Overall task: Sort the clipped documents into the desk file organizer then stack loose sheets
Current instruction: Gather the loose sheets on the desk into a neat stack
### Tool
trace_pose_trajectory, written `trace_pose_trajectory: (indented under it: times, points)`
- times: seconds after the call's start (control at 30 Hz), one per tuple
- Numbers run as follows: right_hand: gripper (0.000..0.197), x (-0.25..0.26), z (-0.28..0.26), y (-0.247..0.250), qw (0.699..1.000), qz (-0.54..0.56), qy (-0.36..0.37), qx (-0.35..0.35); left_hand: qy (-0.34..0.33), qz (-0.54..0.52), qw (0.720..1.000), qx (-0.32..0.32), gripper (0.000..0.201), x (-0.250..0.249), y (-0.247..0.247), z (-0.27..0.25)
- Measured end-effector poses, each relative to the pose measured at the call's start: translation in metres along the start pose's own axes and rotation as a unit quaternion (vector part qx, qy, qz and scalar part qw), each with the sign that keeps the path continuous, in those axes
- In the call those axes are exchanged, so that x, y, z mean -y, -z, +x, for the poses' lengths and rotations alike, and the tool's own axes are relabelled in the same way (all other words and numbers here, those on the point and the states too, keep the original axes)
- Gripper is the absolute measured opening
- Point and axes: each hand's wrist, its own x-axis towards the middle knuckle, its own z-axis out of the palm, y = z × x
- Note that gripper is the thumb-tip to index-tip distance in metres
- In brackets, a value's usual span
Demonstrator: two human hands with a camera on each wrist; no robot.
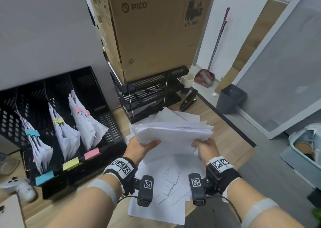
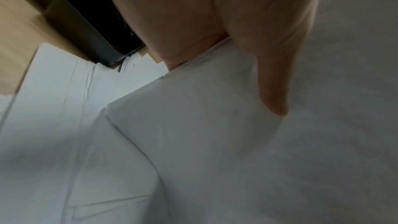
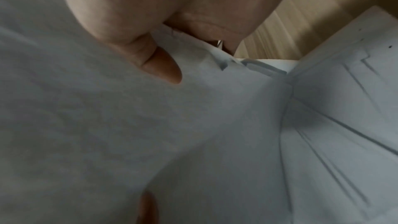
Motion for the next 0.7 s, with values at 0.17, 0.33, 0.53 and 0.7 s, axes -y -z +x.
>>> trace_pose_trajectory:
  times: [0.17, 0.33, 0.53, 0.7]
  points:
    - [0.017, -0.003, 0.002, 0.002, 0.994, -0.091, -0.033, 0.051, 0.016, 0.049, 0.999, -0.005, 0.026, 0.004, -0.004, 0.007]
    - [0.016, -0.006, 0.023, 0.007, 0.994, -0.111, -0.001, 0.017, -0.012, 0.093, 0.995, -0.022, 0.025, -0.011, -0.007, 0.032]
    - [0.038, -0.054, 0.038, -0.006, 0.969, -0.15, -0.185, 0.061, 0.064, 0.303, 0.95, 0.04, 0.059, 0.006, -0.004, 0.056]
    - [0.078, -0.087, 0.044, -0.026, 0.934, -0.225, -0.269, 0.064, 0.155, 0.465, 0.869, 0.073, 0.076, 0.045, 0.013, 0.058]
